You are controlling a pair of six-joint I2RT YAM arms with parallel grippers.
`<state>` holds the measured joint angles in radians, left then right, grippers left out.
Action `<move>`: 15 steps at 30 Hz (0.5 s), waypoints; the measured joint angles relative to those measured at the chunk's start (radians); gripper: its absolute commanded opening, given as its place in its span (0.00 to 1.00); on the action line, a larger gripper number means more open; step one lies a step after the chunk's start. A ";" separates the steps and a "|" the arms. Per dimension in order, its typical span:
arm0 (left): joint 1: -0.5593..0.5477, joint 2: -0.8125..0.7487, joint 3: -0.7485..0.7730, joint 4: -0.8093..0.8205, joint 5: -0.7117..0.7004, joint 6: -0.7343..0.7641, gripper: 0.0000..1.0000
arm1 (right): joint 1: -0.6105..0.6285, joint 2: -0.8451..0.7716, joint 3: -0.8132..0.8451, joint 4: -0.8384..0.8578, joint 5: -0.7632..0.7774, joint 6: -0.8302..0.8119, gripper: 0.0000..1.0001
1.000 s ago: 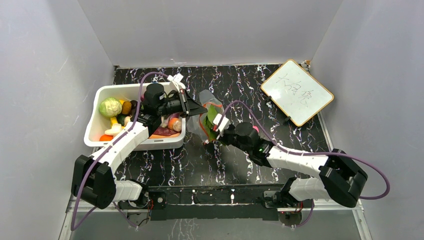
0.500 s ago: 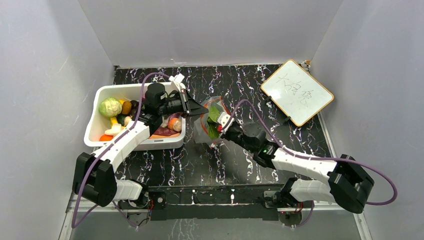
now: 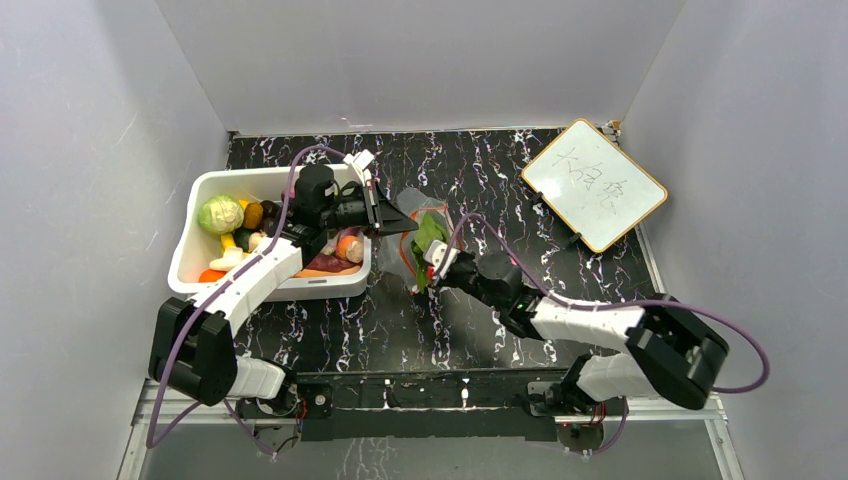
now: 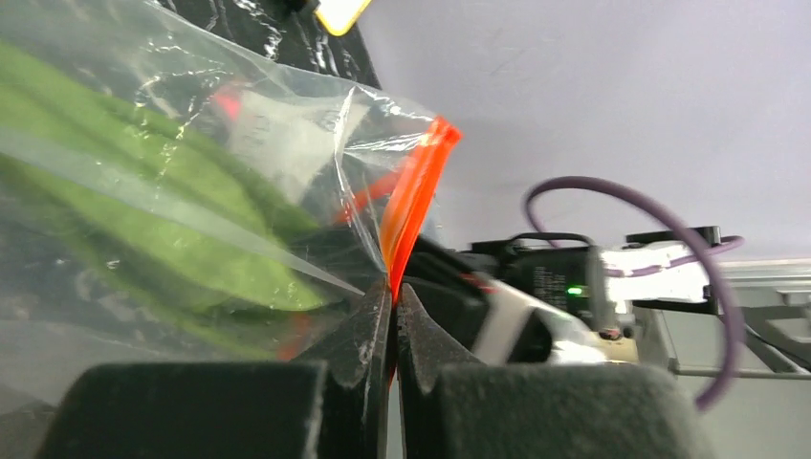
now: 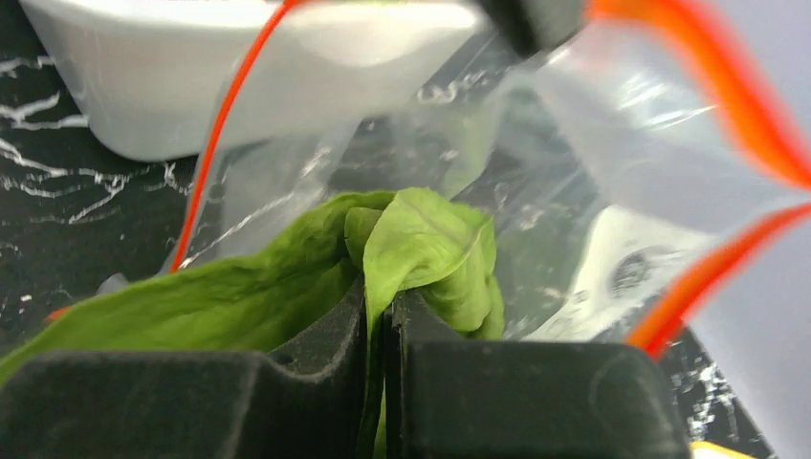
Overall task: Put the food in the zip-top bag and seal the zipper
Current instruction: Adjust the fake vegetable in the zipper food storage bag.
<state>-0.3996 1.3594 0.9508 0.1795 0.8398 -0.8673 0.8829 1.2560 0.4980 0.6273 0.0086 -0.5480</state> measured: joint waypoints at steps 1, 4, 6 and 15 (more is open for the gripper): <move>0.000 -0.001 -0.009 0.031 0.013 -0.027 0.00 | 0.000 0.041 -0.001 0.005 0.003 0.008 0.02; 0.000 -0.001 -0.044 0.123 0.034 -0.113 0.00 | 0.001 0.105 -0.005 0.025 0.023 0.050 0.19; 0.000 -0.001 -0.059 0.163 0.039 -0.154 0.00 | 0.002 0.128 -0.003 0.030 0.043 0.085 0.31; 0.000 0.005 -0.035 0.132 0.014 -0.136 0.00 | 0.002 0.072 0.296 -0.443 0.091 0.399 0.55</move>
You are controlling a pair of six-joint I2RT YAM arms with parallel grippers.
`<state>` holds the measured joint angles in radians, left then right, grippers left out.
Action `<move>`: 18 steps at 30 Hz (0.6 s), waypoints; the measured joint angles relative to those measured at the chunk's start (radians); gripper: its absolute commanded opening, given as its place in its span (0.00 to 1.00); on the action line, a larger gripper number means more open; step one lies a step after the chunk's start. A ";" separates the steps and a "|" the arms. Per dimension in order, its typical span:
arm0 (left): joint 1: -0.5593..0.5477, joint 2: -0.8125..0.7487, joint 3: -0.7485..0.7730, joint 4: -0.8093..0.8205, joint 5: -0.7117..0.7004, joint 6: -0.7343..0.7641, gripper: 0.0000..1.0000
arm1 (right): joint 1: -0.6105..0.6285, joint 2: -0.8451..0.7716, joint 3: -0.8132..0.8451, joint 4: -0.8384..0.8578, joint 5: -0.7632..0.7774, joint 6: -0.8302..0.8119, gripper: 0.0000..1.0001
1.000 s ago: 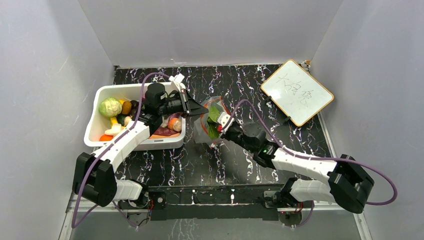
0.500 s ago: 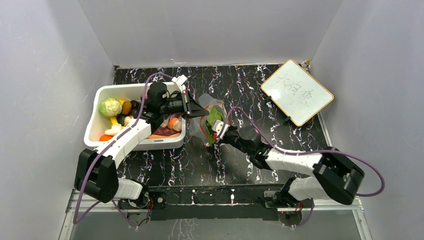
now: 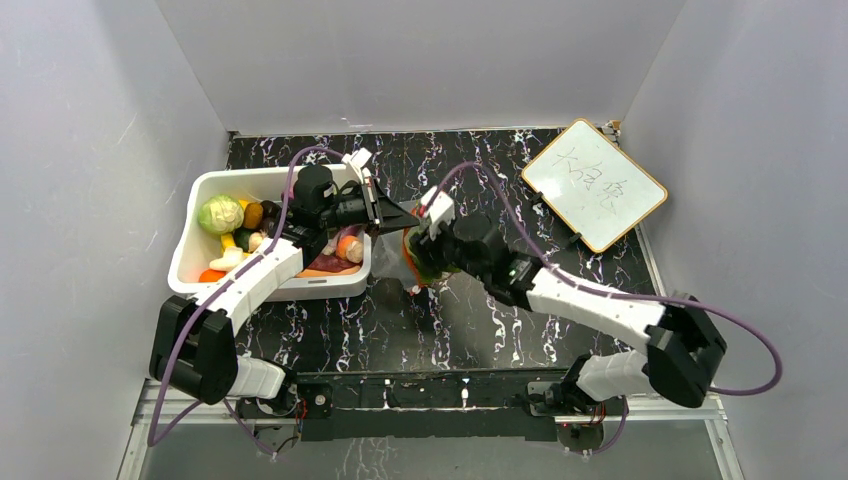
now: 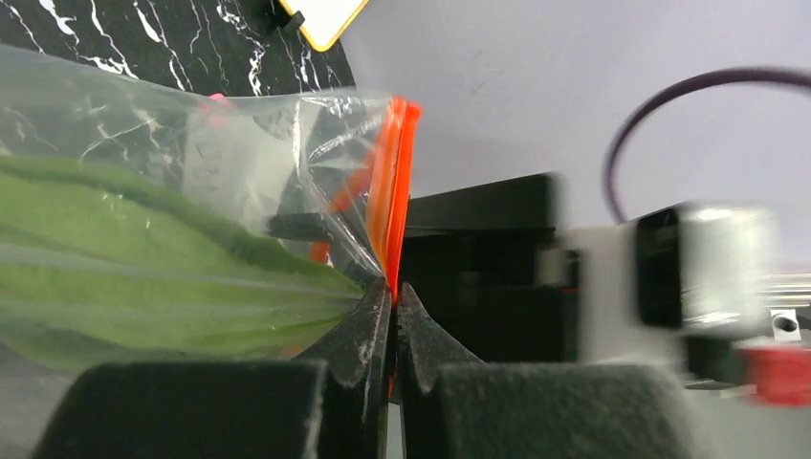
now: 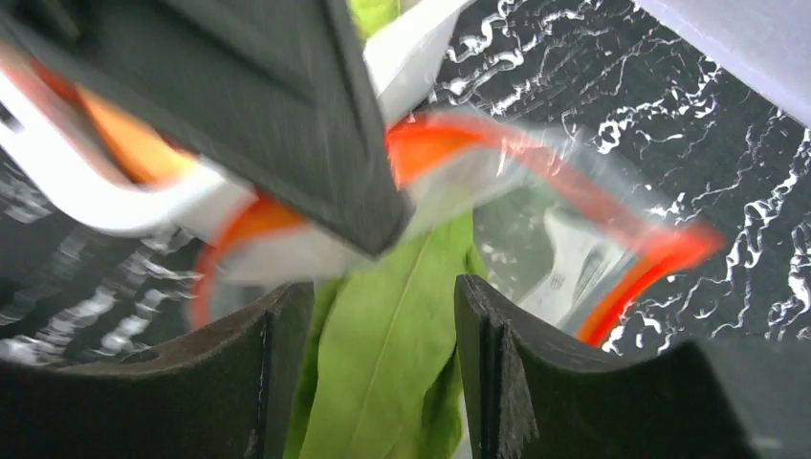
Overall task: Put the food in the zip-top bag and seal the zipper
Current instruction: Adjust the fake vegetable in the zipper food storage bag.
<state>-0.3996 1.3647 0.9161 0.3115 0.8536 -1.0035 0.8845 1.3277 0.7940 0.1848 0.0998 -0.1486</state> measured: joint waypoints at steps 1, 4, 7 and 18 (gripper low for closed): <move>0.000 0.000 0.006 -0.005 -0.005 0.006 0.00 | 0.000 -0.016 0.064 -0.083 0.002 0.060 0.55; 0.000 0.000 0.012 -0.010 -0.017 0.017 0.00 | 0.000 -0.055 0.254 -0.303 0.000 0.231 0.55; 0.000 0.000 0.013 -0.013 -0.027 0.017 0.00 | 0.000 -0.076 0.371 -0.473 0.012 0.370 0.53; 0.000 0.000 0.013 -0.013 -0.053 0.016 0.00 | -0.005 -0.061 0.425 -0.877 0.164 0.650 0.43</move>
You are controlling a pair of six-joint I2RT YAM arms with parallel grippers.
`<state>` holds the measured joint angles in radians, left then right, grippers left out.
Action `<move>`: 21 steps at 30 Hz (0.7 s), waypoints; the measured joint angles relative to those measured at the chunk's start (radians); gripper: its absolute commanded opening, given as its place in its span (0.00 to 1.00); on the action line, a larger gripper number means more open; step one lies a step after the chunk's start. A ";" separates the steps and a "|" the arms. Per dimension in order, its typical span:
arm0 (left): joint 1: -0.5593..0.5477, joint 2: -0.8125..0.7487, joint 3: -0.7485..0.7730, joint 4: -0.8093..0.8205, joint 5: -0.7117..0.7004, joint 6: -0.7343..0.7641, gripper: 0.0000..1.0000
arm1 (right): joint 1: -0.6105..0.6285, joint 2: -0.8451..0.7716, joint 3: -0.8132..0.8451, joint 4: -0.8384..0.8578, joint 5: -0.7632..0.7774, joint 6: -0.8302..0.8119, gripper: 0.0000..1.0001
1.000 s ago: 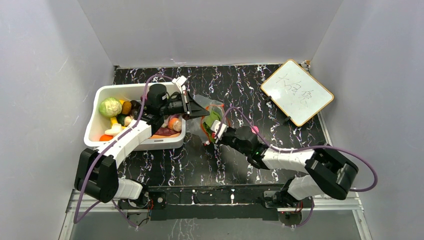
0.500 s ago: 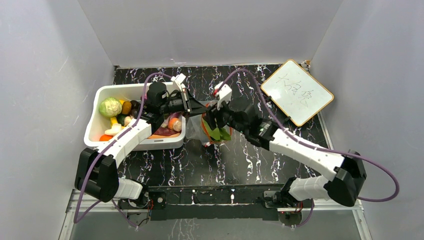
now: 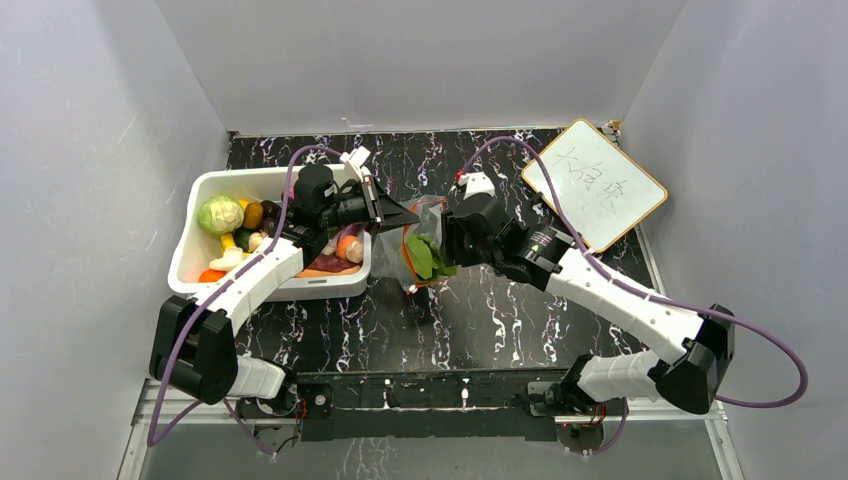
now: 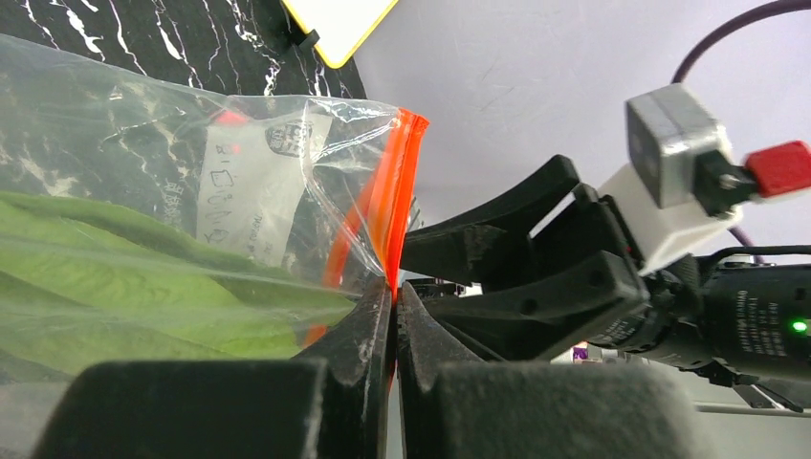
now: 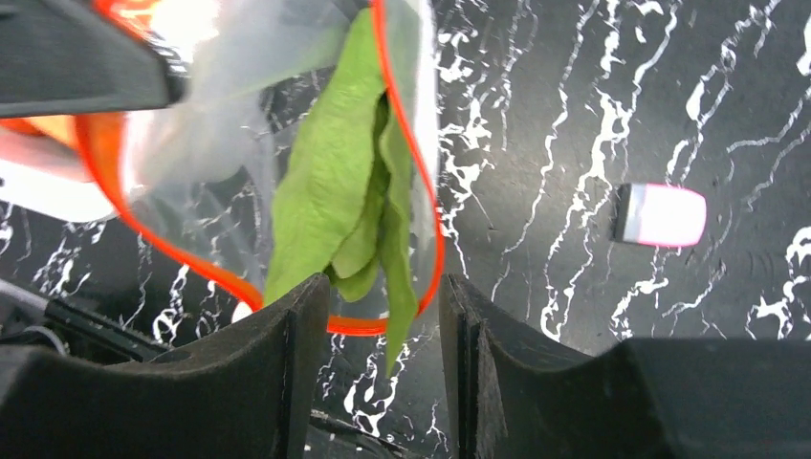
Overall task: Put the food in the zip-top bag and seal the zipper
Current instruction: Adjust the fake vegetable in the zipper food storage bag, then adjust the zipper food storage bag at the center of the board.
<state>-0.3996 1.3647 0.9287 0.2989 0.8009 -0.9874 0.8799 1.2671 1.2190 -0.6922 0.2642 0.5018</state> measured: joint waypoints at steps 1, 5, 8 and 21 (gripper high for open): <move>0.000 0.000 0.000 0.000 -0.001 0.000 0.00 | -0.005 0.000 -0.010 -0.011 0.012 0.018 0.44; 0.000 0.001 0.000 0.001 -0.001 -0.001 0.00 | -0.030 0.000 -0.057 -0.015 0.037 0.060 0.43; 0.000 0.001 0.000 0.001 -0.003 0.000 0.00 | -0.075 0.000 -0.113 0.018 0.007 0.080 0.39; 0.000 0.001 0.020 0.008 -0.016 0.008 0.00 | -0.130 -0.063 -0.164 0.179 -0.222 0.157 0.00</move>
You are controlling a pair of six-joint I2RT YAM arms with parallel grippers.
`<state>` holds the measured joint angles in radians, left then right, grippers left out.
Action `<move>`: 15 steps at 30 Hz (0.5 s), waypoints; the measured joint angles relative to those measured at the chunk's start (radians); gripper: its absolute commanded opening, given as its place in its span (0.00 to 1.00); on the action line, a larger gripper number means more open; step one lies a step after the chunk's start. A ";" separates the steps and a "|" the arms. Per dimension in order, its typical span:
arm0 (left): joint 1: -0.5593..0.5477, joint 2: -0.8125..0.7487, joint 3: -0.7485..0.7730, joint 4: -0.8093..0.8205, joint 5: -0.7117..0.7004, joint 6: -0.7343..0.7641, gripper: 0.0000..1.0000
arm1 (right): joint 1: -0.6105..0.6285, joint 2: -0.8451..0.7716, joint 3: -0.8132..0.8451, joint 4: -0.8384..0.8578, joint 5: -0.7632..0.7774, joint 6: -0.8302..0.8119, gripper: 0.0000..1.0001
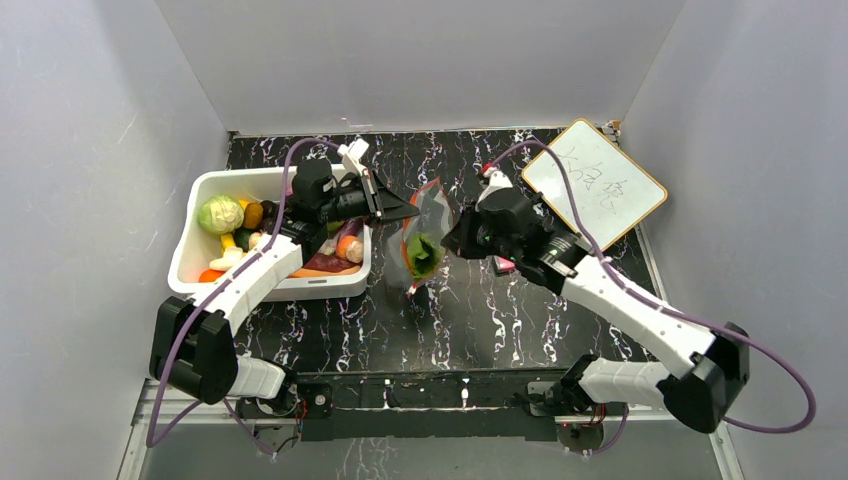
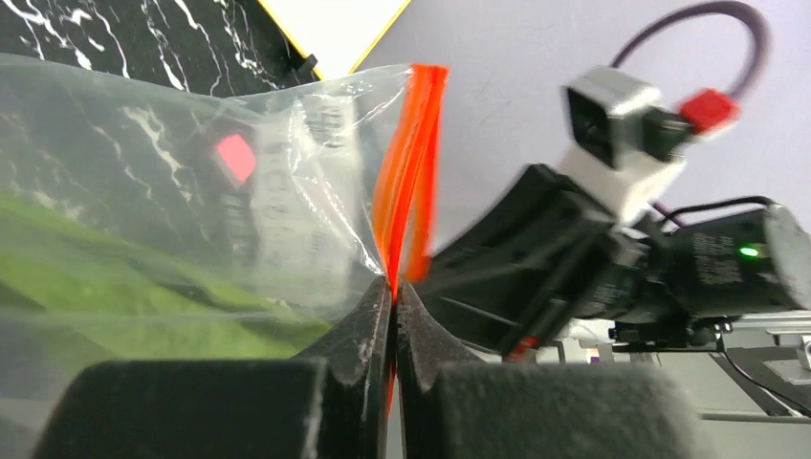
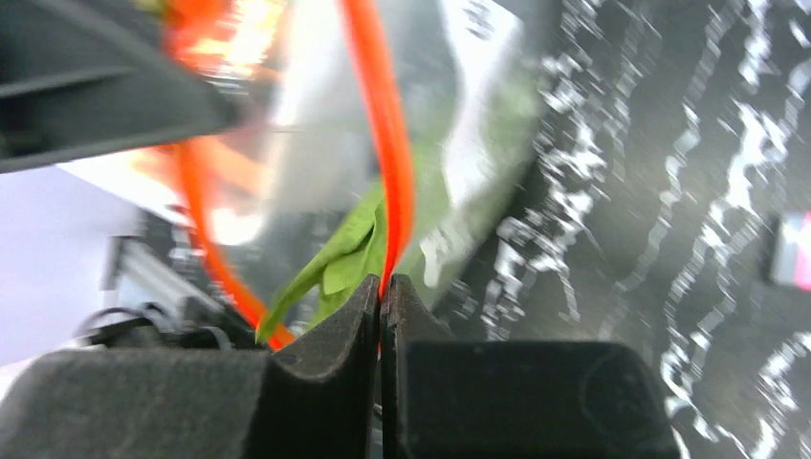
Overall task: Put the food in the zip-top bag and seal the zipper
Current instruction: Adjust the zipper food storage bag at the center of the board.
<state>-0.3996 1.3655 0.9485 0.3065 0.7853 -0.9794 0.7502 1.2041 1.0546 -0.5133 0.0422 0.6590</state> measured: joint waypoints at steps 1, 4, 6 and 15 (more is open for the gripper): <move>0.000 0.000 0.016 -0.014 -0.007 0.011 0.00 | 0.000 -0.019 0.006 0.032 -0.018 0.005 0.00; 0.000 0.000 0.070 -0.076 -0.024 0.055 0.00 | 0.000 -0.092 0.008 0.143 -0.041 0.024 0.00; 0.000 0.000 0.114 -0.137 -0.037 0.093 0.00 | -0.002 -0.095 0.014 0.162 -0.001 0.024 0.00; -0.002 -0.044 0.211 -0.272 -0.083 0.161 0.00 | -0.056 0.040 0.090 0.075 0.018 0.032 0.00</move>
<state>-0.4015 1.3212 1.1591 0.0349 0.7021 -0.8181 0.6945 1.2446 1.1446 -0.4381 0.0597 0.6914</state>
